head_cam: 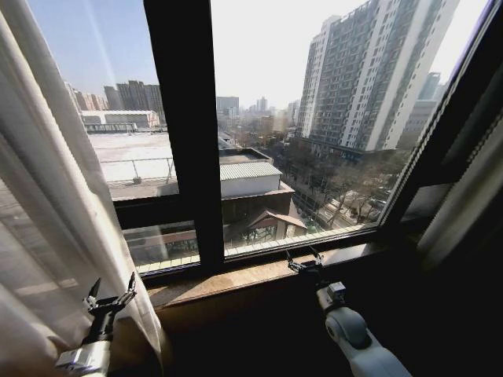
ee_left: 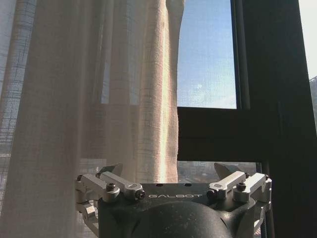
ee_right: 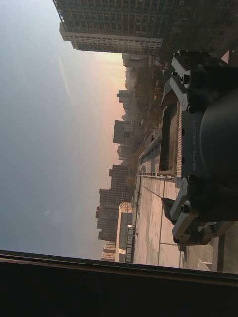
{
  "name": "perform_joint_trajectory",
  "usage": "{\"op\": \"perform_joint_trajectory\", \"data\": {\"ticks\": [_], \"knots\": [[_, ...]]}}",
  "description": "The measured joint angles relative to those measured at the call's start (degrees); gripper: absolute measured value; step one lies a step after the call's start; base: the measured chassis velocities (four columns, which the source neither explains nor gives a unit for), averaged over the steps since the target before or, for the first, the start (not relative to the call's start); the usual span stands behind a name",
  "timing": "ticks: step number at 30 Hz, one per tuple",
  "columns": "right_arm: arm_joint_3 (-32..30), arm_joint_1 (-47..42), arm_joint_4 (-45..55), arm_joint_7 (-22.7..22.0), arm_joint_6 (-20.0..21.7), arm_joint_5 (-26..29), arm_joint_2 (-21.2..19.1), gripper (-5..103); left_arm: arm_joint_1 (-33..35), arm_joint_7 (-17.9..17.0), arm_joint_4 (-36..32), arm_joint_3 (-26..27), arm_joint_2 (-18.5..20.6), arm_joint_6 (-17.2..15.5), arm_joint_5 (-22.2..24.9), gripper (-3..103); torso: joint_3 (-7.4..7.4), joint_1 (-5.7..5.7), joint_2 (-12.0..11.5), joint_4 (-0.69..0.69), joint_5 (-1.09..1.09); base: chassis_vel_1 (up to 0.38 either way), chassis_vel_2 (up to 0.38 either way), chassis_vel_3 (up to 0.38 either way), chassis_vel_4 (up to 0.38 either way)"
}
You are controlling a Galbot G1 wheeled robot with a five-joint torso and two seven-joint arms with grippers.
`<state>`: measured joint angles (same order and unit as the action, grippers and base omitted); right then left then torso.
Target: Open the curtains by pulling them apart, changing their state from closed to fully open.
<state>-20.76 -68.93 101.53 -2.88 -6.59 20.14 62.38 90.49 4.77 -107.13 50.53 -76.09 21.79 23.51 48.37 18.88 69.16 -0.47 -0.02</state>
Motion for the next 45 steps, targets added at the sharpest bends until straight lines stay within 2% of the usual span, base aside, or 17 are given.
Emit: {"op": "perform_joint_trajectory", "data": {"ticks": [45], "knots": [[0.00,0.00,0.00,0.00,0.00,0.00,0.00,100,0.00,0.00,0.00,-0.01,0.00,-0.06,0.00,100,0.00,0.00,0.00,0.00,0.00,0.000,0.000,0.000,0.000]]}}
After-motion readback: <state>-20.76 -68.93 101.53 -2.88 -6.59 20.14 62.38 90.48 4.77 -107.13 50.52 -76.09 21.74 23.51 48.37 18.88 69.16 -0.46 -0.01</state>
